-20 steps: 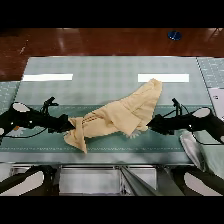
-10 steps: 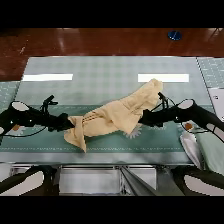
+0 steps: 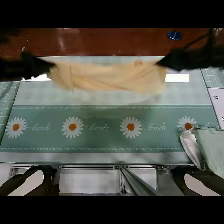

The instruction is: Fold the shirts.

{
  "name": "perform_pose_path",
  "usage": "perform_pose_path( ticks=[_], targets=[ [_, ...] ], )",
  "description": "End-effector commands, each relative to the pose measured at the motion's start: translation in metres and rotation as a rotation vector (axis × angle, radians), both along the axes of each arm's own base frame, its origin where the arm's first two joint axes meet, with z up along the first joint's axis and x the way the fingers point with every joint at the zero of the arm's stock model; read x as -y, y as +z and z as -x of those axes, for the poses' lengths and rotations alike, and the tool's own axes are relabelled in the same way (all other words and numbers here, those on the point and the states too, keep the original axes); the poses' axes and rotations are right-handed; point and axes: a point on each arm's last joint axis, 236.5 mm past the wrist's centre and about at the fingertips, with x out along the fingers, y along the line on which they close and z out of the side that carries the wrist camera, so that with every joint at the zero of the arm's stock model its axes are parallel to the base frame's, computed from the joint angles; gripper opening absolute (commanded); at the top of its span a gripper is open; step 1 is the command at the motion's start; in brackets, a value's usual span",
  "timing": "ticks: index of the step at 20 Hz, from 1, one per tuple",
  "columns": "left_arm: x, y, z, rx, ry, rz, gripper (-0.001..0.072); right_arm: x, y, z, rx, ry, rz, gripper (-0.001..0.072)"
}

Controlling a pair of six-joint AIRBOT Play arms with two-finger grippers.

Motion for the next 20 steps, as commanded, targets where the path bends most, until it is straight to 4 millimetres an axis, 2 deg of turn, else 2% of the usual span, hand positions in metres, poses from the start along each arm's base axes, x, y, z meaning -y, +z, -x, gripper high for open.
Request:
perform_pose_path(
  ticks=[1, 3, 5, 8, 11, 12, 14, 16, 18, 20],
  targets=[
    [-0.004, 0.146, 0.028, 0.361, 0.049, -0.098, 0.0027, 0.031, 0.137, 0.051, 0.336, -0.085, 0.139, 0.0018],
    [-0.018, 0.190, 0.053, 0.478, 0.135, -0.226, 0.0027, 0.041, 0.192, 0.094, 0.505, -0.136, 0.170, 0.0018],
    [-0.037, 0.218, 0.081, 0.572, 0.245, -0.383, 0.0027, 0.052, 0.222, 0.133, 0.610, -0.195, 0.192, 0.0018],
    [-0.051, 0.237, 0.131, 0.655, 0.375, -0.575, 0.0027, 0.071, 0.247, 0.182, 0.714, -0.295, 0.226, 0.0018],
    [-0.043, 0.261, 0.190, 0.782, 0.437, -0.666, 0.0027, 0.076, 0.254, 0.218, 0.755, -0.327, 0.222, 0.0019],
    [-0.040, 0.265, 0.208, 0.818, 0.440, -0.687, 0.0027, 0.075, 0.251, 0.226, 0.742, -0.326, 0.220, 0.0018],
    [-0.040, 0.266, 0.233, 0.842, 0.434, -0.688, 0.0027, 0.074, 0.232, 0.233, 0.661, -0.311, 0.230, 0.0018],
    [-0.041, 0.255, 0.240, 0.801, 0.400, -0.678, 0.0027, 0.073, 0.203, 0.233, 0.540, -0.288, 0.243, 0.0019],
    [-0.041, 0.232, 0.228, 0.722, 0.349, -0.696, 0.0027, 0.066, 0.166, 0.229, 0.395, -0.240, 0.248, 0.0019],
    [-0.041, 0.196, 0.198, 0.612, 0.304, -0.710, 0.0027, 0.051, 0.130, 0.220, 0.272, -0.167, 0.216, 0.0019]
  ],
)
